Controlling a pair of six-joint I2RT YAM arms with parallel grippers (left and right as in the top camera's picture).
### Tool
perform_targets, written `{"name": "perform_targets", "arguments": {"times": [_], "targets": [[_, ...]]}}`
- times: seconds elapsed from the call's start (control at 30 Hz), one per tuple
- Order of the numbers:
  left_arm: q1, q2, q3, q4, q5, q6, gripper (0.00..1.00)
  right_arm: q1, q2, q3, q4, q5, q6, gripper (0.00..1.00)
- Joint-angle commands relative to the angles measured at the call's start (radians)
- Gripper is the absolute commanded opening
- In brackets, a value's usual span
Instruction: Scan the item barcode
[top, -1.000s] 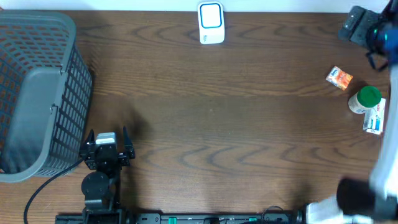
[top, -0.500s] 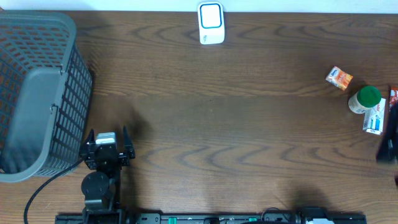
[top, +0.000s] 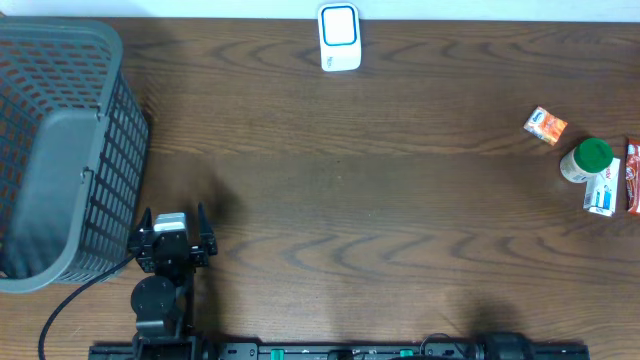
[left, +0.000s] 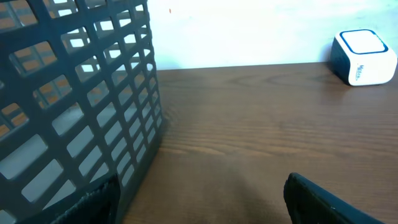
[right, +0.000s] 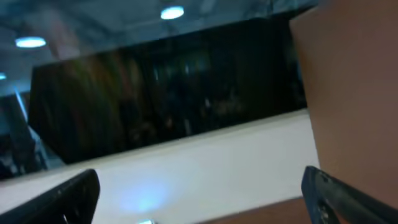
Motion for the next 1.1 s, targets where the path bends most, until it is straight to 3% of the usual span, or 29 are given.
{"name": "perform_targets", "arguments": {"times": [0.0, 0.3, 0.47, 0.7, 1.07], "targets": [[-0.003, -0.003, -0.021, -0.032, -0.009, -0.009, 0.85, -0.016, -0.083, -0.236, 0.189, 0.001, -0.01, 0.99], [-0.003, -0.003, -0.021, -0.032, -0.009, -0.009, 0.85, -0.035, -0.27, -0.92, 0.683, 0.001, 0.188, 0.99], [-0.003, -0.003, -0.021, -0.032, -0.009, -0.009, 0.85, -0.087, -0.313, -1.165, 0.778, 0.002, 0.376, 0.99], [-0.003, -0.003, -0.022, -0.032, -0.009, -0.009, 0.84, -0.084, -0.553, -1.445, 0.896, 0.062, 0.379, 0.99], [-0.003, -0.003, -0.021, -0.032, -0.009, -0.009, 0.84, -0.063, -0.551, -1.766, 1.059, 0.084, 0.359, 0.99]]}}
